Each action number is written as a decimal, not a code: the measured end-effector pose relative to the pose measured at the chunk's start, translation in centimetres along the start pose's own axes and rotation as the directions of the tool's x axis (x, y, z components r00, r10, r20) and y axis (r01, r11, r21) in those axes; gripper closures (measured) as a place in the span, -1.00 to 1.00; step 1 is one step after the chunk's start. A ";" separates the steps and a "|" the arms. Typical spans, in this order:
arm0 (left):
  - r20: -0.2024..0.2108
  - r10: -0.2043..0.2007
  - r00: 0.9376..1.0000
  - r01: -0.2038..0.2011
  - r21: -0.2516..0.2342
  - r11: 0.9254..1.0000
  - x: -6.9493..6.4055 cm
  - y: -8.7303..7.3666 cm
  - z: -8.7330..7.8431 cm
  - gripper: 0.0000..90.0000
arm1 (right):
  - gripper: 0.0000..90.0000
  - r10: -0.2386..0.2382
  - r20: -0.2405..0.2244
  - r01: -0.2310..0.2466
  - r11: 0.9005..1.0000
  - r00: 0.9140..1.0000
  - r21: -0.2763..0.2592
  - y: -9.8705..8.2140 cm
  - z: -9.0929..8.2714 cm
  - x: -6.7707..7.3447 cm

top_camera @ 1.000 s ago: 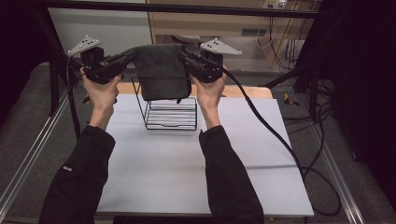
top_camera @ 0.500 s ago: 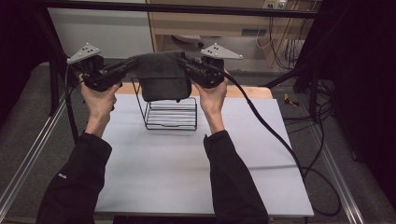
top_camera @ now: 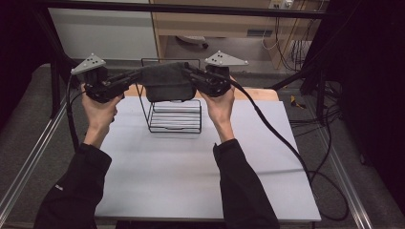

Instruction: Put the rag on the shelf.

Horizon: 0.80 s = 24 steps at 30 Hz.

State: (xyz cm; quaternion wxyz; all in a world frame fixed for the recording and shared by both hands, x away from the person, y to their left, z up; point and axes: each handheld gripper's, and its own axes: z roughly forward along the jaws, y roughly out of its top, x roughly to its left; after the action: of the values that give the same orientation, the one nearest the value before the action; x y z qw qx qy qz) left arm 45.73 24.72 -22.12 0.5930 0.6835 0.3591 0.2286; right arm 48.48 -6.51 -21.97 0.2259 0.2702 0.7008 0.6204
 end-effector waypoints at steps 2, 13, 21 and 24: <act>0.000 0.006 1.000 -0.006 0.013 1.000 0.0 -0.1 -0.1 0.77 | 0.73 -0.006 -0.010 0.006 1.000 1.000 0.006 -0.1 -0.1 0.0; -0.022 0.023 0.999 -0.021 0.081 0.997 -0.5 1.5 -1.8 0.54 | 0.73 -0.017 -0.032 0.018 0.999 0.999 0.036 -0.8 -0.5 0.1; -0.054 -0.001 0.999 0.007 0.109 0.994 -0.5 3.0 -1.4 0.76 | 0.72 -0.041 -0.030 0.043 0.998 0.999 0.043 -1.0 -0.5 0.4; -0.040 -0.006 0.999 0.011 0.130 0.991 -0.6 3.0 -0.4 0.88 | 0.71 -0.048 -0.029 0.049 0.998 0.998 0.043 -1.1 -0.6 0.5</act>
State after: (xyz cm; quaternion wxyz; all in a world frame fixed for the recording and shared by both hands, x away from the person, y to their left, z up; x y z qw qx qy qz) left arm 45.74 24.40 -19.03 0.5409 0.7146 0.3878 0.2154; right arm 47.62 -6.69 -22.97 0.2250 0.2492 0.7236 0.6030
